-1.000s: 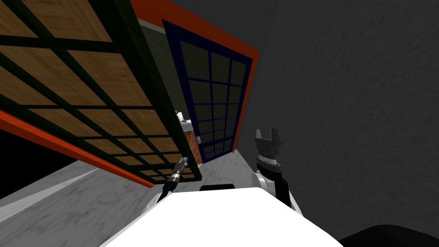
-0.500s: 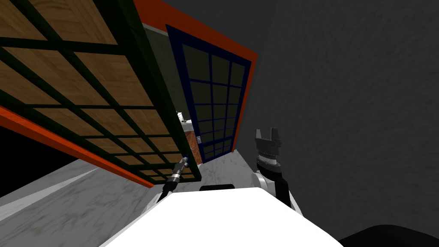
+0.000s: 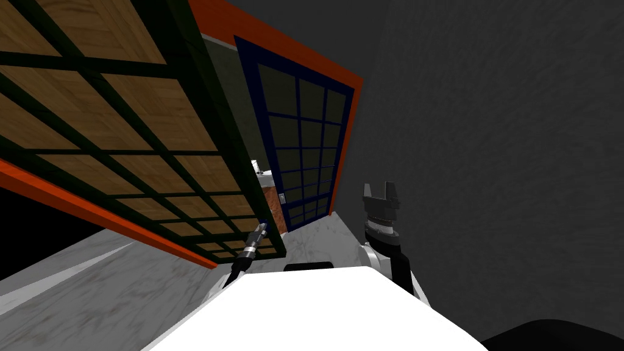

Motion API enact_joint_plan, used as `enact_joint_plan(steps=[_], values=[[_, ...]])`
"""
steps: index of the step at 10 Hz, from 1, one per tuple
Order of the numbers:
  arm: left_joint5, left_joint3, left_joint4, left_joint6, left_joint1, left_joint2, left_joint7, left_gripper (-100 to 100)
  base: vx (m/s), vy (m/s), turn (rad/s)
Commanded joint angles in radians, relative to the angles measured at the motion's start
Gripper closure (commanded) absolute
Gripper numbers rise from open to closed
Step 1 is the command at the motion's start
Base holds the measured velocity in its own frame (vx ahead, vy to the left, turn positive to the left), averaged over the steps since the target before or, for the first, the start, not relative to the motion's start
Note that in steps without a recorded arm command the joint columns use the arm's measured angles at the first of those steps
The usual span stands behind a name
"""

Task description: Pull the door open

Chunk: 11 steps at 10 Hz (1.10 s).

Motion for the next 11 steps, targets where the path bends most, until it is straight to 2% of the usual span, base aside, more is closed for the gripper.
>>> enact_joint_plan(steps=[1, 8, 9, 11], values=[[0.009, -0.004, 0.001, -0.001, 0.0, -0.001, 0.037, 100, -0.025, 0.013, -0.035], [0.06, -0.023, 0.004, 0.001, -0.004, 0.002, 0.222, 100, -0.035, 0.018, -0.053], [0.06, -0.023, 0.004, 0.001, -0.004, 0.002, 0.228, 100, -0.026, 0.007, -0.019], [0.079, -0.03, 0.006, 0.001, -0.006, 0.004, 0.291, 100, -0.034, 0.016, -0.047]])
